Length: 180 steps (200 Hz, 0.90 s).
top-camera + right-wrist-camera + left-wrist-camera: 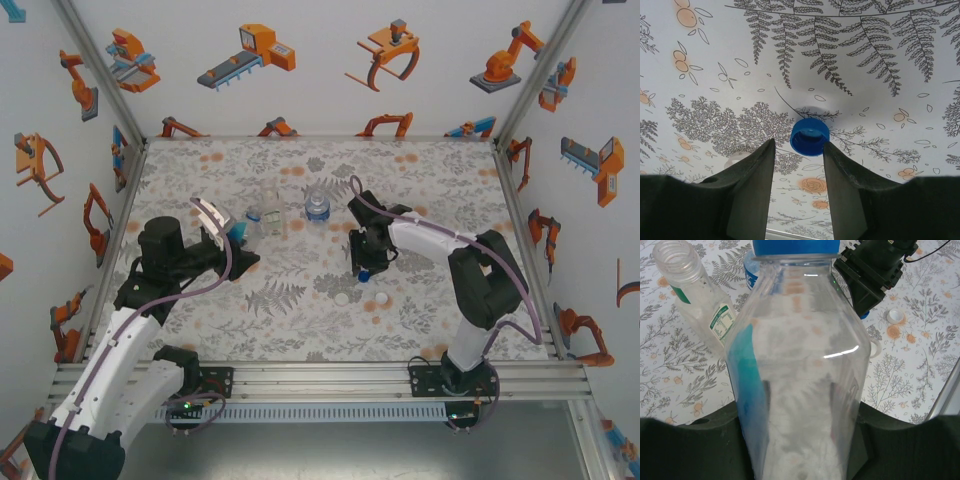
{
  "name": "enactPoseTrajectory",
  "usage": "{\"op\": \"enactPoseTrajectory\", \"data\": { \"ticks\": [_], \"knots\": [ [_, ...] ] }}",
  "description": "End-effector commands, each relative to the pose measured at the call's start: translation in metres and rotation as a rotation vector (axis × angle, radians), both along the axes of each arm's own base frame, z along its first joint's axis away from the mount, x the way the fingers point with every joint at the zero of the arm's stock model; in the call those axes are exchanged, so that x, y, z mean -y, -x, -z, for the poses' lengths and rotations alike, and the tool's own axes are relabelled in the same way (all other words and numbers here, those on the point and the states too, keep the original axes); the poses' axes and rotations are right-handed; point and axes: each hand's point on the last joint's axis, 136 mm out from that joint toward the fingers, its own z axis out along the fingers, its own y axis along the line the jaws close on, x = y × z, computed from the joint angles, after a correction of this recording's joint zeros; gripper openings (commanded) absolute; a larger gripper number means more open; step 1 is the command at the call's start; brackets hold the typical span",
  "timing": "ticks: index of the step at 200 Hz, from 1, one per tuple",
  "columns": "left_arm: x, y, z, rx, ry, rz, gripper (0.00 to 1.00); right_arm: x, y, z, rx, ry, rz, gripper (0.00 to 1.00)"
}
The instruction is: Screw on the bottle caps
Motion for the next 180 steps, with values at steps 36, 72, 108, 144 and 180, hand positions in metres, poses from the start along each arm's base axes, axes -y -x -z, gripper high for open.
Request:
{"op": "enactPoseTrajectory", "data": {
  "ticks": [36, 72, 108, 144, 180],
  "knots": [
    [0.002, 0.001, -0.014, 0.023, 0.024, 0.014, 0.03, 0.003, 0.004, 0.013, -0.035, 0.011, 0.021, 0.43],
    [0.002, 0.001, -0.014, 0.024, 0.023, 0.013, 0.03, 0.006, 0.008, 0.021, -0.050, 0.017, 0.025, 0.43],
    [0.002, 0.001, -0.013, 0.021, 0.022, 0.012, 0.03, 0.005, 0.005, 0.009, -0.016, 0.003, 0.030, 0.43],
    [0.002, 0.001, -0.013, 0.020, 0.022, 0.012, 0.03, 0.009, 0.000, -0.012, 0.046, -0.005, 0.049, 0.45],
    [0.002, 0.000, -0.013, 0.019, 0.022, 0.014, 0.03, 0.015, 0.002, -0.012, 0.059, 0.009, 0.078, 0.52]
  ]
}}
